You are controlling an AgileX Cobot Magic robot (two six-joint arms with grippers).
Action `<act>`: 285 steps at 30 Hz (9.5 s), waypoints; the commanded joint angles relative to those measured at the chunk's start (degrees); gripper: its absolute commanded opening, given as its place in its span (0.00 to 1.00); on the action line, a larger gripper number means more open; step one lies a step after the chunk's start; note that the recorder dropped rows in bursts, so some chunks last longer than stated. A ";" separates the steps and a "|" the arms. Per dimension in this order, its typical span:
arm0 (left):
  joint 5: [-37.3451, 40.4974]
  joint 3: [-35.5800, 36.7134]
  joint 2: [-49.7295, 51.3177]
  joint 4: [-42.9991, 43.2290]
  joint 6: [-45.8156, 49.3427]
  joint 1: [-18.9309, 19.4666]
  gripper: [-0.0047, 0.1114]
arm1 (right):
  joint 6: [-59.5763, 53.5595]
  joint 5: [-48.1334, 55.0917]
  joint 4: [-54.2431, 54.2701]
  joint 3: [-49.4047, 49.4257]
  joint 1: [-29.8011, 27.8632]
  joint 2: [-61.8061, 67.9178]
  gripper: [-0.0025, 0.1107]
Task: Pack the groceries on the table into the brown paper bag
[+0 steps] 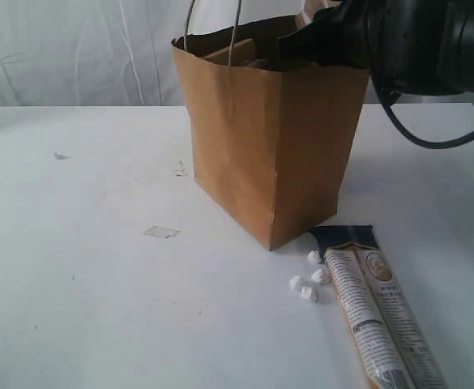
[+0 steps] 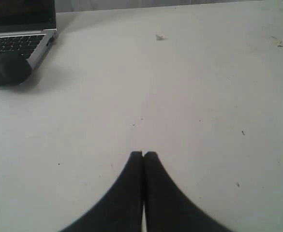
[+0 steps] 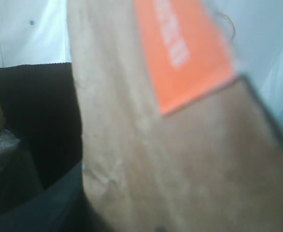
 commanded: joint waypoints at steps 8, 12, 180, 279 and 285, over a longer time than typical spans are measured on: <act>-0.22 0.26 -0.25 -0.33 0.00 0.11 0.04 | -0.60 -0.68 -1.31 -0.71 -0.34 -0.50 0.50; -0.22 0.26 -0.25 -0.33 0.00 0.11 0.04 | -0.60 -0.68 -1.31 -0.71 -0.34 -0.50 0.50; -0.22 0.26 -0.25 -0.33 0.00 0.01 0.04 | 107.55 49.02 -102.45 20.48 -1.35 12.66 0.26; -0.22 0.26 -0.25 -0.33 0.00 0.01 0.04 | 101.29 47.40 -98.66 -2.77 -7.05 -3.89 0.22; -0.22 0.26 -0.25 -0.33 0.00 0.01 0.04 | 101.29 51.56 -98.66 -2.77 -7.05 -3.89 0.28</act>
